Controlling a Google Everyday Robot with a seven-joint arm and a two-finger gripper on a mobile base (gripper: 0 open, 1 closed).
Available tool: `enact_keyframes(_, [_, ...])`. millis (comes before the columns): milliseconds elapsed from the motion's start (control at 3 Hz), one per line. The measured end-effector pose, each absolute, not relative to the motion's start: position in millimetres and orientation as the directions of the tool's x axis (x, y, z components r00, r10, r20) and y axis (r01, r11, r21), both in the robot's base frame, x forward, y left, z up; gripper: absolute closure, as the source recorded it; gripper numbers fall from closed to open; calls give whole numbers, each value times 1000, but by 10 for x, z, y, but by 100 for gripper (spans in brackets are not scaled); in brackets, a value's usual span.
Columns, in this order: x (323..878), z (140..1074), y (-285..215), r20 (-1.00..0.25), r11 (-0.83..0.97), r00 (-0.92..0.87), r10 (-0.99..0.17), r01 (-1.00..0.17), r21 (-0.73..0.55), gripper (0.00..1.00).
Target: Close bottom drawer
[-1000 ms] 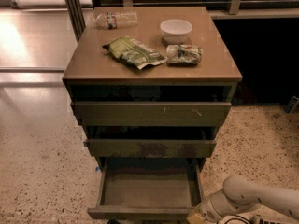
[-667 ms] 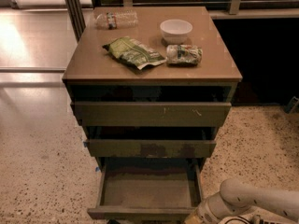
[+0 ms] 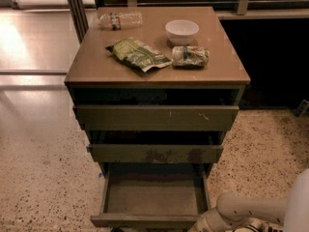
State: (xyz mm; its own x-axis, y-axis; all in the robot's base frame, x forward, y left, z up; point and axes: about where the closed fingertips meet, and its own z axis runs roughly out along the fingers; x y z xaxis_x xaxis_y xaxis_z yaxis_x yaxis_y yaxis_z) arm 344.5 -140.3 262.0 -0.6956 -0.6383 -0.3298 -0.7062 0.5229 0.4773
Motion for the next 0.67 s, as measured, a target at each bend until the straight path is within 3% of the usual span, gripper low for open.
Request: enact_keyframes(667, [3784,1861,-943,-364,557,-712,-600,-699,449,100])
